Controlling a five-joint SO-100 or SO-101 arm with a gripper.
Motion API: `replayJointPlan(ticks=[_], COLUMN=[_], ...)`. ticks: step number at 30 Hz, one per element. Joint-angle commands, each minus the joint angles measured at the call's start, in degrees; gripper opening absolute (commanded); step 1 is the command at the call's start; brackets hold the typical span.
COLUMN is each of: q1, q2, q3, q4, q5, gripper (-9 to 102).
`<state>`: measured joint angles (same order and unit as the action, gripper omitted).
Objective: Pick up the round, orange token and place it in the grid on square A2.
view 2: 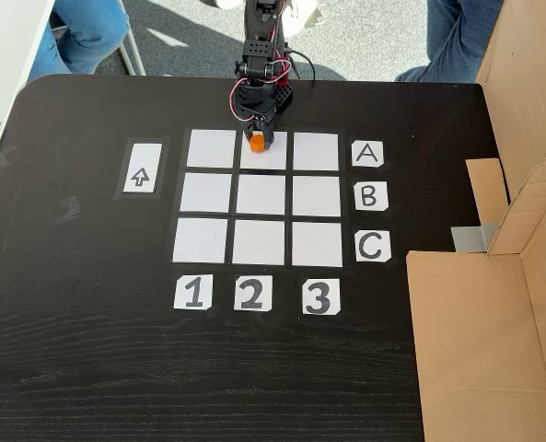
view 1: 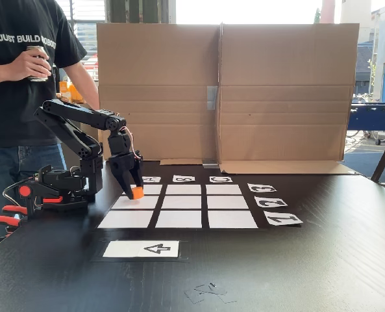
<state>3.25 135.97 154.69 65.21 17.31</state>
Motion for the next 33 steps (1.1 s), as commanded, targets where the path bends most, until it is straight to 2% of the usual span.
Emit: replayJointPlan(ticks=[1,4,7,8,14,20,27,33], q1=[0.7,0.8,1.0,1.0,1.1,2.1,6.3,11.5], q2=[-0.4,-0.4,-0.4,-0.2,0.1,1.3,2.5,4.1], q3=[0.9,2.0,3.3,3.5,3.0,-1.7,-12.4,-23.2], q4=[-2.5,-3.6,-3.6,-3.6,-4.2,-8.5,-10.5,-16.9], q5=[-0.2,-0.4,-0.2,-0.2,0.2,9.7,19.2,30.0], gripper=[6,13,36,40,42,51,52,53])
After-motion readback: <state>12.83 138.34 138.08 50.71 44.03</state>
